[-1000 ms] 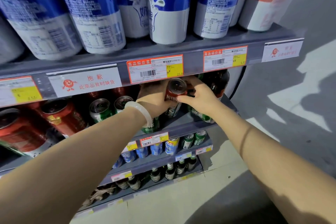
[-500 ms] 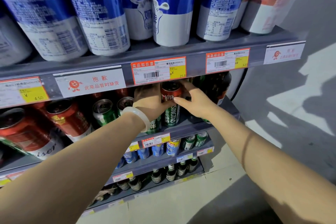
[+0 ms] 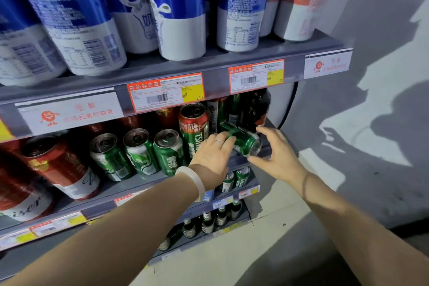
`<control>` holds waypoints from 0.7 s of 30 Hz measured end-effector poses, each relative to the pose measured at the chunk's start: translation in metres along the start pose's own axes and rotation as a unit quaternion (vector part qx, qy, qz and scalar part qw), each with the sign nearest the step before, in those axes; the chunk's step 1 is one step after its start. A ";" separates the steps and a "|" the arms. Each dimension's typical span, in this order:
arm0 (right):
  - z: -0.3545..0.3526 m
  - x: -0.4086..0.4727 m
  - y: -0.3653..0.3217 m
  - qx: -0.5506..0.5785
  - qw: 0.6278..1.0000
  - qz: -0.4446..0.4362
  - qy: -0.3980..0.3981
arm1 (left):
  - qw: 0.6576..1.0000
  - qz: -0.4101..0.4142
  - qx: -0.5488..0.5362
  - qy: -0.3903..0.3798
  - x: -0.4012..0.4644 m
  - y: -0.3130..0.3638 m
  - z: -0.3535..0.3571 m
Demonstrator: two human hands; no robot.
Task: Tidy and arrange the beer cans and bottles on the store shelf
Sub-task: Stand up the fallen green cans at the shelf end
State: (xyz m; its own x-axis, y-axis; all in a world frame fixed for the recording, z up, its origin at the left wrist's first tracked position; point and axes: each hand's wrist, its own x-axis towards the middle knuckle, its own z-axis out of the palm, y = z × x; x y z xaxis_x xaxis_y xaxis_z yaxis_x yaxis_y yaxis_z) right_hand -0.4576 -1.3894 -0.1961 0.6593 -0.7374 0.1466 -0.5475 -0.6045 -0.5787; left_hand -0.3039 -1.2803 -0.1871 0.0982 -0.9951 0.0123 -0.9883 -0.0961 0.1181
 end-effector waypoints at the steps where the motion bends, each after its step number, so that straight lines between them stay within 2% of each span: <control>1: 0.004 0.000 0.005 -0.005 1.000 0.016 -0.018 | 1.000 -0.017 -0.003 -0.013 0.006 0.002 0.004; 5: 0.026 0.008 0.025 0.036 0.996 0.076 -0.043 | 0.995 -0.081 -0.022 -0.049 0.031 0.008 0.019; 10: 0.043 0.015 0.026 0.092 0.989 0.111 -0.017 | 0.992 -0.097 -0.030 -0.071 0.057 0.009 0.026; 16: 0.035 0.013 0.023 0.130 0.988 0.083 -0.005 | 0.990 -0.102 -0.086 -0.038 0.060 0.007 0.020; 21: 0.009 0.031 0.013 0.132 0.990 0.024 -0.044 | 0.958 -0.160 -0.237 0.001 0.051 0.005 0.012</control>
State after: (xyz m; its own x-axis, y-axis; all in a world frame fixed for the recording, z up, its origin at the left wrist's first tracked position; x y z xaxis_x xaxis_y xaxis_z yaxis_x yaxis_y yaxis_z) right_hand -0.4393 -1.4171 -0.2065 0.6846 -0.7271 0.0503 -0.4325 -0.4608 -0.7750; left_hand -0.3050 -1.3315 -0.1980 0.3874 -0.9167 -0.0977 -0.7439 -0.3734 0.5542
